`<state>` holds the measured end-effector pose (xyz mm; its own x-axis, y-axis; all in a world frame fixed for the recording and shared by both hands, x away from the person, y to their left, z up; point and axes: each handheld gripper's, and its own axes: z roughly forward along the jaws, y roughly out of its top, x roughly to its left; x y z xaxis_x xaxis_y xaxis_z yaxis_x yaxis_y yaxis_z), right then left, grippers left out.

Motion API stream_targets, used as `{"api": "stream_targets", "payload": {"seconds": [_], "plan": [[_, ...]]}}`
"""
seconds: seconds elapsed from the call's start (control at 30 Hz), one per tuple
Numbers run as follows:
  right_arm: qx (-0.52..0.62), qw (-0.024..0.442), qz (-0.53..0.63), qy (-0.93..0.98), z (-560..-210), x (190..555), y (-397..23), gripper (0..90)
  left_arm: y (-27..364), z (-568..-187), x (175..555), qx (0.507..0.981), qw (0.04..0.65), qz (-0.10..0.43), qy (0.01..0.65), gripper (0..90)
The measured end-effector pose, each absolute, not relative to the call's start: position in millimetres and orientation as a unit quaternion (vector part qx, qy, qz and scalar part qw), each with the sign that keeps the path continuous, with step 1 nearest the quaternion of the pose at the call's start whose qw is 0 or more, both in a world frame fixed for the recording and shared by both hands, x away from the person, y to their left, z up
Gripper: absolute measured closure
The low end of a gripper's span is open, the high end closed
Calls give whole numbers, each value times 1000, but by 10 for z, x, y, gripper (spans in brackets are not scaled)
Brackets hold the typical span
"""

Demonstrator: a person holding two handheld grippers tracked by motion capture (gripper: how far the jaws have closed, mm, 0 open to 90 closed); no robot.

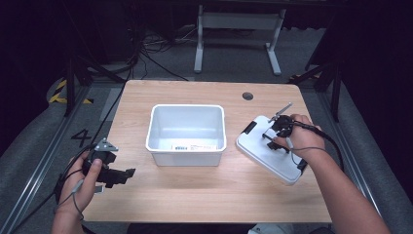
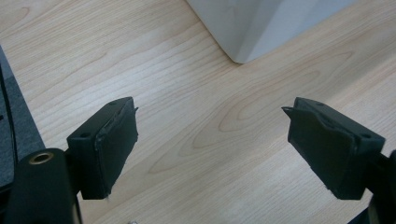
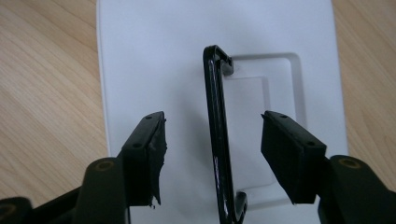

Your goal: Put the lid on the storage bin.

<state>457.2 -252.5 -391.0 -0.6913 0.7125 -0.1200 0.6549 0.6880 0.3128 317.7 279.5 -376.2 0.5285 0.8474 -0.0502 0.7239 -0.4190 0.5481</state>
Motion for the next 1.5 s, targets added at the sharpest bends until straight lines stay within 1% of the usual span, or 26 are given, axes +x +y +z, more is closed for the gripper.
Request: {"api": "stream_targets", "payload": {"seconds": [0.17, 0.2, 0.27, 0.37, 0.43, 0.47, 0.57, 0.67, 0.83, 1.07, 1.17, 1.5], "plan": [[373, 110, 106, 915, -3997, 4620, -2497, 440, 2805, -3764, 3180, 835, 261, 117, 470, 164], [371, 109, 99, 917, -4030, 4638, -2483, 464, 2805, -3765, 3181, 835, 261, 117, 470, 164], [371, 107, 97, 917, -4040, 4643, -2477, 480, 2804, -3766, 3182, 835, 262, 116, 469, 164], [367, 109, 85, 920, -4063, 4668, -2463, 552, 2804, -3770, 3185, 836, 261, 117, 469, 164], [360, 117, 85, 922, -4051, 4675, -2455, 628, 2805, -3772, 3186, 836, 261, 117, 469, 164], [357, 125, 84, 922, -4039, 4677, -2453, 649, 2805, -3774, 3185, 835, 261, 117, 470, 164], [353, 133, 79, 923, -4005, 4669, -2451, 776, 2810, -3773, 3186, 834, 262, 118, 470, 164], [345, 140, 70, 925, -3977, 4678, -2466, 835, 2812, -3772, 3185, 835, 262, 119, 470, 164], [331, 157, 73, 928, -3935, 4686, -2483, 839, 2811, -3775, 3188, 835, 262, 119, 470, 164], [325, 160, 75, 929, -3808, 4678, -2507, 841, 2811, -3782, 3194, 836, 261, 118, 467, 164], [325, 160, 82, 928, -3654, 4666, -2519, 839, 2809, -3783, 3190, 834, 263, 118, 470, 164], [317, 160, 91, 930, -3326, 4618, -2470, 838, 2810, -3786, 3192, 836, 262, 117, 467, 164]]}}
